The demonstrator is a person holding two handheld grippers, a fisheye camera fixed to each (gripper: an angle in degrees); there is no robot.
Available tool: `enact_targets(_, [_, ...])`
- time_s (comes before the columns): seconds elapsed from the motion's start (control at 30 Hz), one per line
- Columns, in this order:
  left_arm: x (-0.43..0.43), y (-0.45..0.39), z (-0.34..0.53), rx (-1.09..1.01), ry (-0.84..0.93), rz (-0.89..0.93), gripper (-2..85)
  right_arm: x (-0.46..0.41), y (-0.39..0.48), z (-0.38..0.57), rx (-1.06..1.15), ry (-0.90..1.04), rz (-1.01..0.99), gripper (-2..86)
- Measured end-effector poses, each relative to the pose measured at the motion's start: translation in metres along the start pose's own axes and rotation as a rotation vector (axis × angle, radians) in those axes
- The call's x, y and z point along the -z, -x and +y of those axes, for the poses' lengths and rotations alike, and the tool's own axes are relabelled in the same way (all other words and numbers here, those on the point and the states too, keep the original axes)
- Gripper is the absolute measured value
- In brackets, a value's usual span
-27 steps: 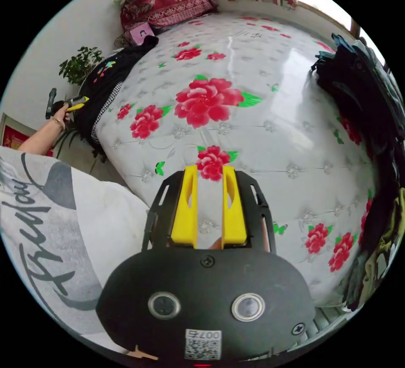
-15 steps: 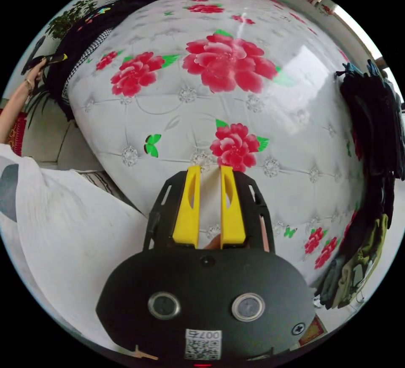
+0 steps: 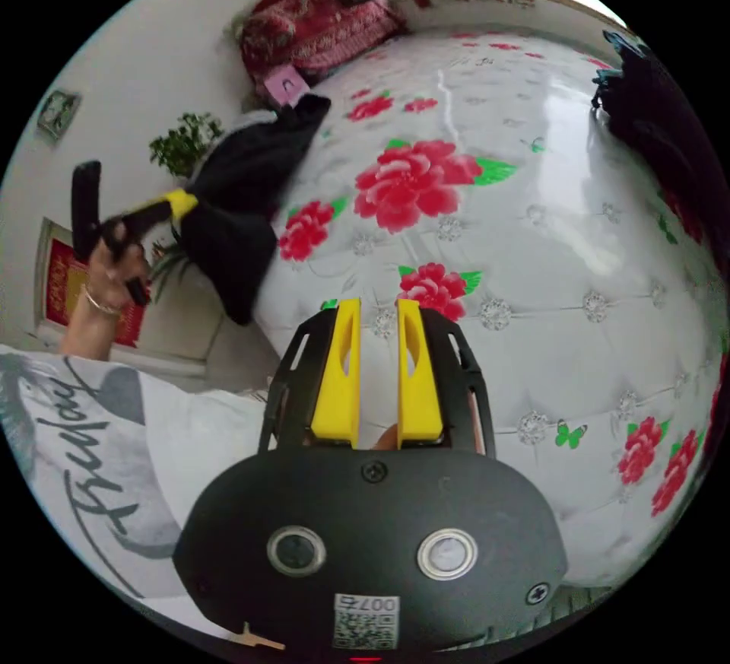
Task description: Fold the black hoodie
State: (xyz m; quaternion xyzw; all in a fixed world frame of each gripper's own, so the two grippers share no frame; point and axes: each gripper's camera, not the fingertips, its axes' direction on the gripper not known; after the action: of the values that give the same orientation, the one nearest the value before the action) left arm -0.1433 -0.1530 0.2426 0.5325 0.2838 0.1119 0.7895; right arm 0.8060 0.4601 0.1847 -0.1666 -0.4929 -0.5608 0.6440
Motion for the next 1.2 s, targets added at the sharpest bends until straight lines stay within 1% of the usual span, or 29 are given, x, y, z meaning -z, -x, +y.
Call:
enact_targets(0.03, [-0.013,-0.016,-0.005,-0.029,0.021,0.018,-1.0,0.018,-0.012,0.004,-0.02,-0.053,-0.06,7.9])
enact_targets(0.1, [-0.065,-0.082,-0.018,-0.187,0.115,0.109,-1.0,0.04,-0.033,0.008,-0.054,-0.102,-0.158,8.3])
enact_targets(0.13, [-0.076,-0.096,-0.02,-0.216,0.126,0.135,-1.0,0.051,-0.047,0.01,-0.076,-0.124,-0.23,8.6])
enact_targets(0.2, [-0.109,-0.14,-0.025,-0.313,0.166,0.256,-1.0,0.062,-0.067,0.012,-0.108,-0.144,-0.321,9.0])
enact_targets(0.23, [-0.116,-0.147,-0.026,-0.324,0.176,0.284,-1.0,0.066,-0.076,0.012,-0.118,-0.145,-0.354,9.4])
enact_targets(0.3, [-0.14,-0.164,-0.026,-0.363,0.245,0.344,-0.9,0.067,-0.081,0.011,-0.102,-0.119,-0.349,9.8])
enact_targets(0.37, [-0.15,-0.167,-0.024,-0.375,0.292,0.345,-0.9,0.059,-0.075,0.008,-0.058,-0.078,-0.288,10.2])
enact_targets(0.43, [-0.154,-0.163,-0.021,-0.366,0.308,0.372,-0.8,0.036,-0.063,0.004,0.002,-0.003,-0.14,10.6])
enact_targets(0.47, [-0.153,-0.159,-0.019,-0.353,0.305,0.376,-0.7,0.028,-0.06,0.003,0.012,0.019,-0.108,10.6])
enact_targets(0.53, [-0.149,-0.148,-0.017,-0.322,0.288,0.378,-0.6,-0.006,-0.051,0.0,0.044,0.102,-0.012,10.2])
enact_targets(0.63, [-0.133,-0.118,-0.012,-0.24,0.237,0.363,-0.3,-0.046,-0.045,0.001,0.053,0.195,0.045,7.9])
enact_targets(0.7, [-0.106,-0.08,-0.002,-0.141,0.153,0.336,0.2,-0.051,-0.038,0.003,0.092,0.176,0.141,5.2])
enact_targets(0.77, [-0.079,-0.042,0.011,-0.043,0.08,0.306,0.7,-0.054,-0.033,0.007,0.167,0.208,0.177,3.2])
enact_targets(0.83, [-0.05,-0.001,0.03,0.076,0.005,0.243,1.7,-0.034,-0.042,0.011,0.184,0.153,0.24,1.9])
enact_targets(0.9, [-0.014,0.048,0.061,0.233,-0.07,0.095,3.2,-0.002,-0.061,0.017,0.14,0.077,0.225,1.3])
enact_targets(0.93, [-0.007,0.059,0.068,0.275,-0.085,0.052,3.5,0.022,-0.074,0.024,0.103,0.026,0.211,1.2])
enact_targets(0.97, [0.005,0.078,0.083,0.362,-0.106,-0.019,4.3,0.033,-0.08,0.028,0.088,0.007,0.217,1.1])
enact_targets(1.0, [0.013,0.093,0.095,0.434,-0.126,-0.072,5.3,0.051,-0.089,0.036,0.065,-0.017,0.271,1.1])
enact_targets(1.03, [0.016,0.099,0.099,0.456,-0.134,-0.092,5.6,0.065,-0.099,0.044,0.033,-0.028,0.344,1.2])
enact_targets(1.1, [0.016,0.114,0.104,0.507,-0.132,-0.171,7.1,0.076,-0.124,0.056,-0.063,-0.014,0.408,1.4])
enact_targets(1.2, [-0.003,0.129,0.088,0.513,-0.091,-0.171,9.8,0.078,-0.16,0.067,-0.213,0.036,0.375,2.4])
